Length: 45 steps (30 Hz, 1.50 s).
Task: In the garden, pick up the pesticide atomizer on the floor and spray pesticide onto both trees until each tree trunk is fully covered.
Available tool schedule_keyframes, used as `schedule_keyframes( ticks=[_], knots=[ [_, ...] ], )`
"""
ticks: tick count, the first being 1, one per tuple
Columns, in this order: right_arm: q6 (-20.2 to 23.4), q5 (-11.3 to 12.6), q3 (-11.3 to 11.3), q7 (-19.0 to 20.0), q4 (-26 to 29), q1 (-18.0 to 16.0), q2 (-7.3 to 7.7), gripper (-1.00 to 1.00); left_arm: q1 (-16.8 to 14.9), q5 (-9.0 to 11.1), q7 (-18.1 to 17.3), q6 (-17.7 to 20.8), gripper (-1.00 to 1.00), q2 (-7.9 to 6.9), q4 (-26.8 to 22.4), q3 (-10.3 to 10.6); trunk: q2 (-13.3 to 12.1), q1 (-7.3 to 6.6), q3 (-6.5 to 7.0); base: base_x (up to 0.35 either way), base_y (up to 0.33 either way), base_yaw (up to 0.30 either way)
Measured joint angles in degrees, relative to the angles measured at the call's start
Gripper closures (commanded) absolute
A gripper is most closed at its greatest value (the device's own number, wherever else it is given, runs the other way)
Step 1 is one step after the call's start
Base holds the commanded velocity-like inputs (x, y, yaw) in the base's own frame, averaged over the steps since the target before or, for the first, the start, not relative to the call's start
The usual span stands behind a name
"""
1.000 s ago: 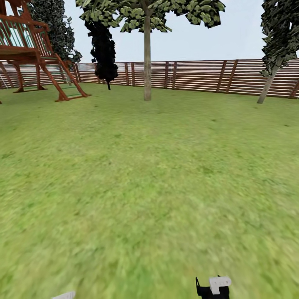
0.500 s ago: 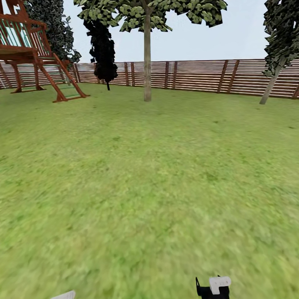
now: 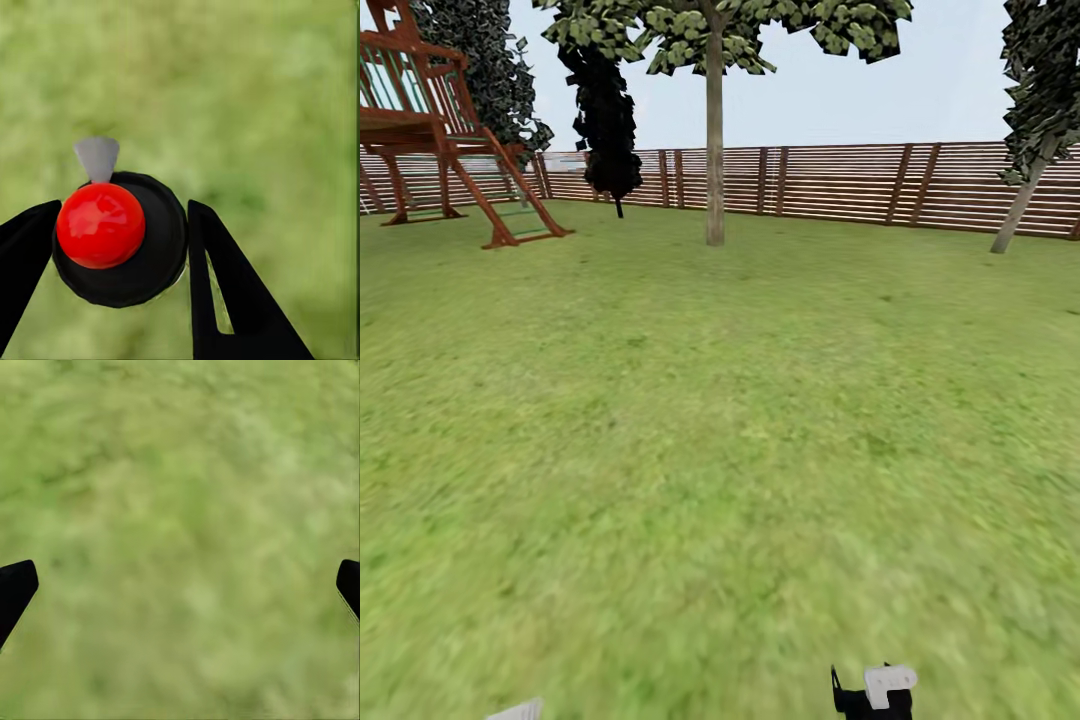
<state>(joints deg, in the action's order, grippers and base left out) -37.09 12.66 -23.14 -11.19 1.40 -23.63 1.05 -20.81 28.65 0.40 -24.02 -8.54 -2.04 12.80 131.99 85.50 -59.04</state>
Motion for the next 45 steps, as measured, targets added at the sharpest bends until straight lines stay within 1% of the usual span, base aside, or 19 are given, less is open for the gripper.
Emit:
schedule_keyframes(
  ticks=[45],
  knots=[
    [0.0,0.0,0.0,-0.01,0.0,0.0,0.0,-1.0,0.0,0.01,0.0,0.0,1.0,-0.01,0.0,-0.01,0.0,0.0,0.0,0.339,0.0,0.0]
  ],
)
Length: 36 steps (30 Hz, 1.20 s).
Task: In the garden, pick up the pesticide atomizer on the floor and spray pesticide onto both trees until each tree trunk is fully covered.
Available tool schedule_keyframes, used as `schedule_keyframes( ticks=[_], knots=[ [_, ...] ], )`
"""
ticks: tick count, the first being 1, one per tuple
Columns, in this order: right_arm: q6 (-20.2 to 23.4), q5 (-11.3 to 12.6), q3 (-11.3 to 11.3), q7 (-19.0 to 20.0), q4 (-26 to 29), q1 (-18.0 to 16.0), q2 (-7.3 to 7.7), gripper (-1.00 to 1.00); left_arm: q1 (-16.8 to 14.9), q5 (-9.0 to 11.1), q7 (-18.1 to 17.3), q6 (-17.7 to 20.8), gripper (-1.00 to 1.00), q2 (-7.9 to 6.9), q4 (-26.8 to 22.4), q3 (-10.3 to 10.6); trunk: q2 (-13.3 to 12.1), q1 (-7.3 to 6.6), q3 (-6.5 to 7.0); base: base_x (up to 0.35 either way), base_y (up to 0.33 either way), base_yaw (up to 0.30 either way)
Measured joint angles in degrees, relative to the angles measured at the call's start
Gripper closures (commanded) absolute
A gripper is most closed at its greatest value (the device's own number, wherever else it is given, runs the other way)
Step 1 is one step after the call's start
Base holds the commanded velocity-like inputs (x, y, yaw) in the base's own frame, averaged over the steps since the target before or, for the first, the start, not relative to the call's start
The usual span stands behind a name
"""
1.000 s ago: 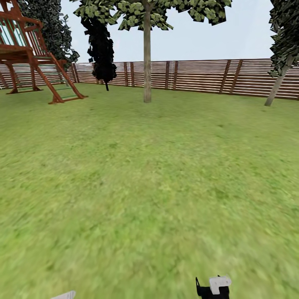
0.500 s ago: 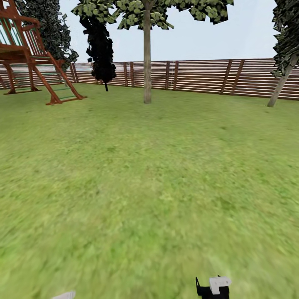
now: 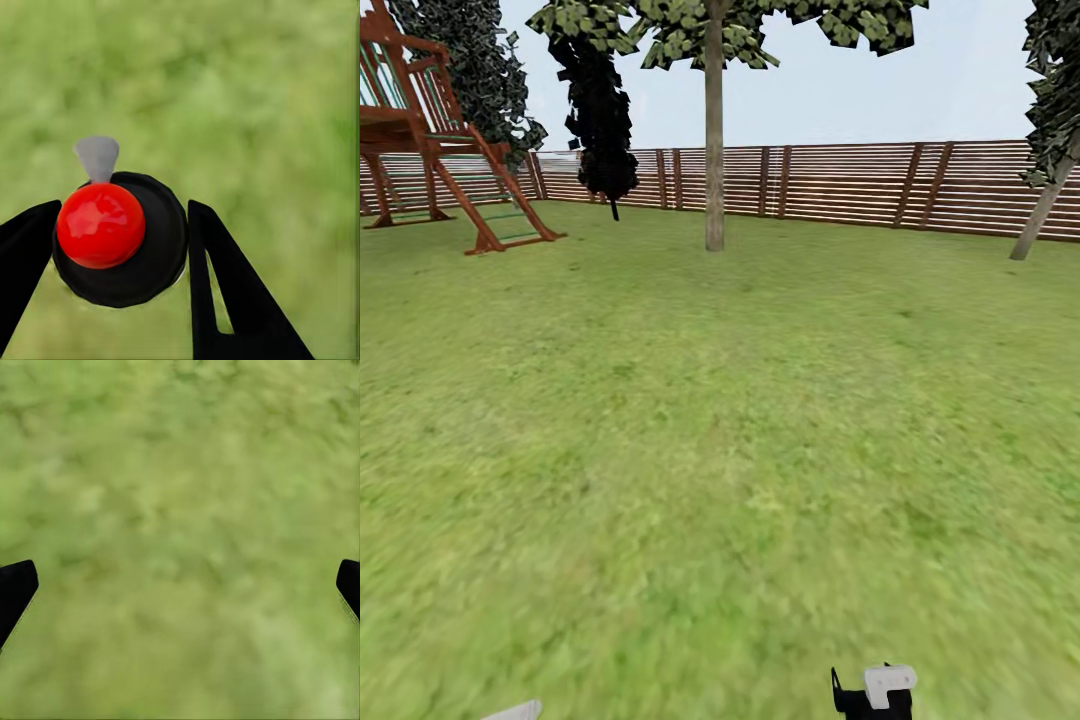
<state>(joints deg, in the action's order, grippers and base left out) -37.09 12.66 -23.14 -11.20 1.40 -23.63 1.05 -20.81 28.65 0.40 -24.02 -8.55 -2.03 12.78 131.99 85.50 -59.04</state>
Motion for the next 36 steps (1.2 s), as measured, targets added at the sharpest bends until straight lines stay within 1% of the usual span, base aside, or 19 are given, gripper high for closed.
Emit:
schedule_keyframes(
  ticks=[36],
  knots=[
    [0.0,0.0,0.0,0.01,0.0,0.0,0.0,-1.0,0.0,0.0,0.0,0.0,1.0,0.03,-0.01,0.01,0.0,0.0,0.0,0.339,0.0,0.0]
  ],
)
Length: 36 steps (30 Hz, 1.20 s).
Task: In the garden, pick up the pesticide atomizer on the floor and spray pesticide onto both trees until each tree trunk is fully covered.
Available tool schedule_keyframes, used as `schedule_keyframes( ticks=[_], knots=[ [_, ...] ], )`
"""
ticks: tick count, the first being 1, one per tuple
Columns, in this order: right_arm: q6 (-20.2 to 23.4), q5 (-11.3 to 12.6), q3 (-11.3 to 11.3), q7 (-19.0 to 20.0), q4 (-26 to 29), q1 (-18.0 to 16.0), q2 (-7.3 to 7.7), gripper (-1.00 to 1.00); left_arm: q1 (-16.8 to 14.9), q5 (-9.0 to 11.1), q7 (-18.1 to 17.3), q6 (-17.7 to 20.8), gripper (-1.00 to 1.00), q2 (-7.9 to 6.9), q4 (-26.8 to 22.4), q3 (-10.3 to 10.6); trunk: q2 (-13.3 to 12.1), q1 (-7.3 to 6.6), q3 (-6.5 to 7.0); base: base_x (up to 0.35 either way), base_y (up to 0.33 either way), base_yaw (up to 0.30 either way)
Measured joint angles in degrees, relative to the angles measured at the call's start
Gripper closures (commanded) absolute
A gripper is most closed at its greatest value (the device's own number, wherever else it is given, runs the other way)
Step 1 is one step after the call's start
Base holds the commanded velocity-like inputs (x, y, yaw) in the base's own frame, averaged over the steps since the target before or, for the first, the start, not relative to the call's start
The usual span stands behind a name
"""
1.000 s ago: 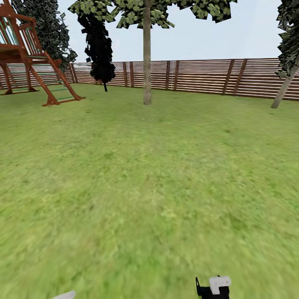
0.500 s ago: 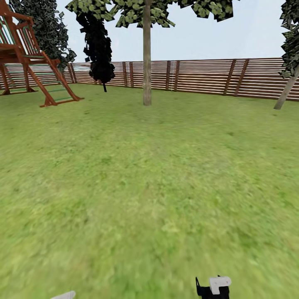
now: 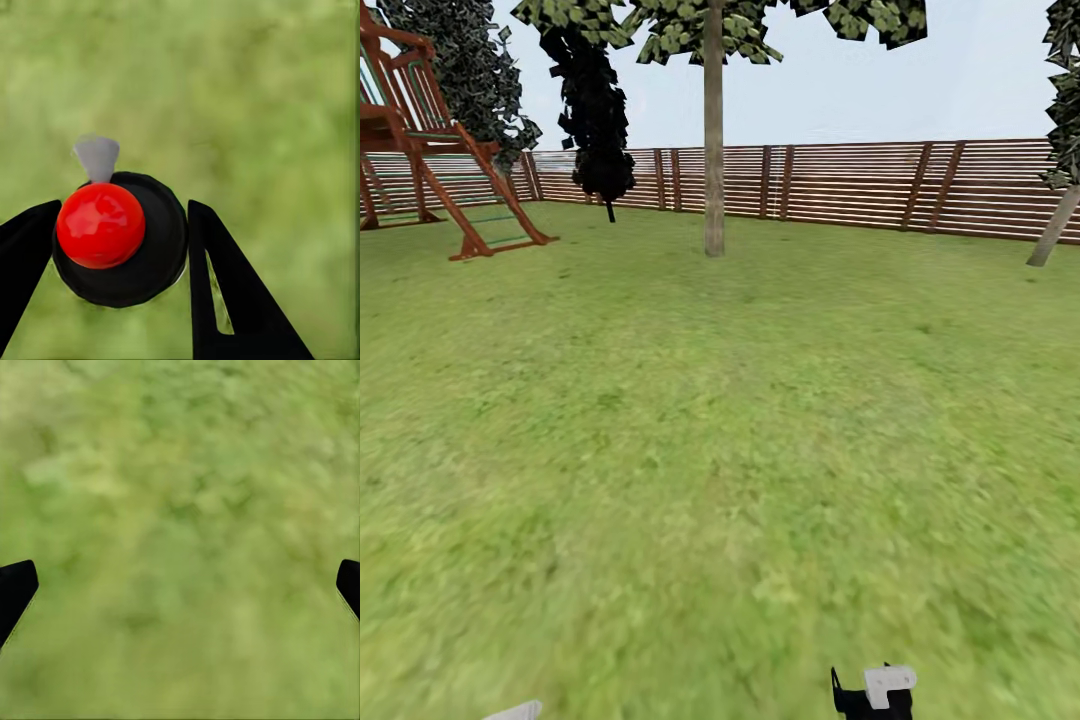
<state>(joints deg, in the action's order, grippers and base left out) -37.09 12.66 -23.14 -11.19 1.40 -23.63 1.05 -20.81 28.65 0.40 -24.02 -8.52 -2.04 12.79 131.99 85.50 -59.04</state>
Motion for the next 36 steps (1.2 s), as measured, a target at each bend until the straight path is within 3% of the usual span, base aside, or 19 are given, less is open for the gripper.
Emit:
schedule_keyframes(
  ticks=[36],
  knots=[
    [0.0,0.0,0.0,0.0,0.0,0.0,0.0,-1.0,0.0,0.0,0.0,0.0,1.0,0.0,0.01,0.0,0.0,0.0,0.0,0.339,0.0,0.0]
  ],
)
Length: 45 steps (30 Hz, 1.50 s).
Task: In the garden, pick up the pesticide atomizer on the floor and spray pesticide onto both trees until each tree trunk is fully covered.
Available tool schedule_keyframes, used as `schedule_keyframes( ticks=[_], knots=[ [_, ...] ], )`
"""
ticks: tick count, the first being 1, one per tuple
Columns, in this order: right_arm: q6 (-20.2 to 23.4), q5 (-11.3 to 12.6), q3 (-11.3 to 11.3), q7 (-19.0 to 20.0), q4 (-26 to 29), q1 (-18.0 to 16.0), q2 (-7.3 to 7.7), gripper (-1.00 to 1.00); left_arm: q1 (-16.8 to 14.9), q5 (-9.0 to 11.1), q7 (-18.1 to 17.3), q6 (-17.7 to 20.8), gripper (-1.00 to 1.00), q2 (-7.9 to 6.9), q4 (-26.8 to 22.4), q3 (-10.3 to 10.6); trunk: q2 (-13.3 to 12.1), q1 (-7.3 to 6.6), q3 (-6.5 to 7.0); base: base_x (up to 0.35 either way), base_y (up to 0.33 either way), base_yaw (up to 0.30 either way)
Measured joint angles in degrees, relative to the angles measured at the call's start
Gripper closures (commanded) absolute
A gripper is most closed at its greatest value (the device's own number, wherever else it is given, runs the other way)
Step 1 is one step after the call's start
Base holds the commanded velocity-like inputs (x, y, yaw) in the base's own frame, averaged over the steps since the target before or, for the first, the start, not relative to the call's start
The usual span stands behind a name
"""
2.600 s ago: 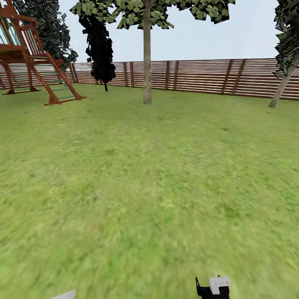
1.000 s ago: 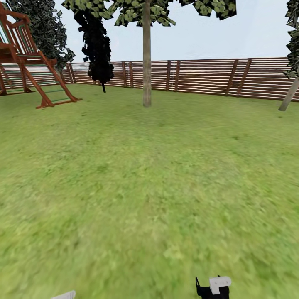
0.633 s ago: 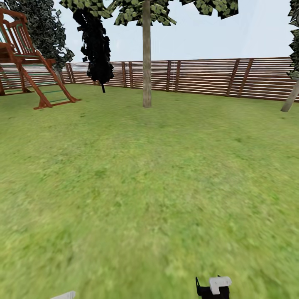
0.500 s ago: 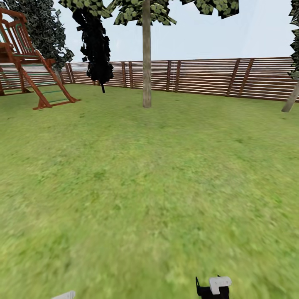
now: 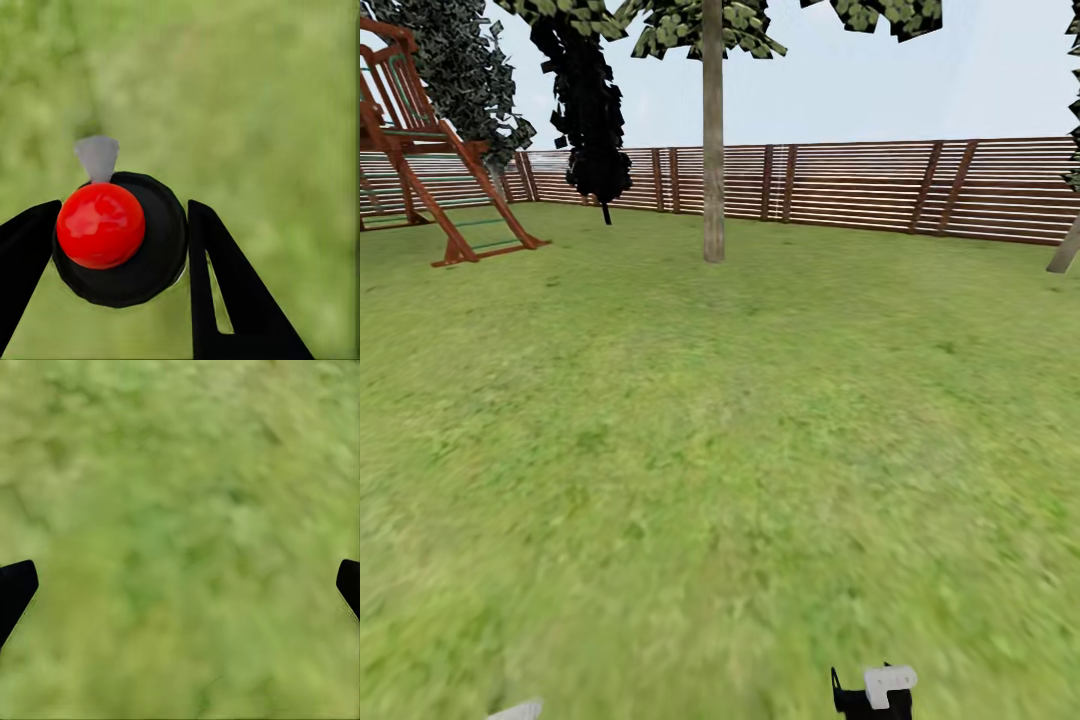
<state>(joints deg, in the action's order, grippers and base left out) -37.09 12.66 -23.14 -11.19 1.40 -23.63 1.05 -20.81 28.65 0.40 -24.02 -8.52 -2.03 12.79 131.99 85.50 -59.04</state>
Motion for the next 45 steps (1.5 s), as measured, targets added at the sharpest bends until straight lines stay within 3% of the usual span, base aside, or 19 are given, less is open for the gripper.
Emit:
schedule_keyframes(
  ticks=[45],
  knots=[
    [0.0,0.0,0.0,0.0,0.0,0.0,0.0,-1.0,0.0,0.0,0.0,0.0,1.0,0.0,0.0,0.0,0.0,0.0,0.0,0.339,0.0,0.0]
  ],
)
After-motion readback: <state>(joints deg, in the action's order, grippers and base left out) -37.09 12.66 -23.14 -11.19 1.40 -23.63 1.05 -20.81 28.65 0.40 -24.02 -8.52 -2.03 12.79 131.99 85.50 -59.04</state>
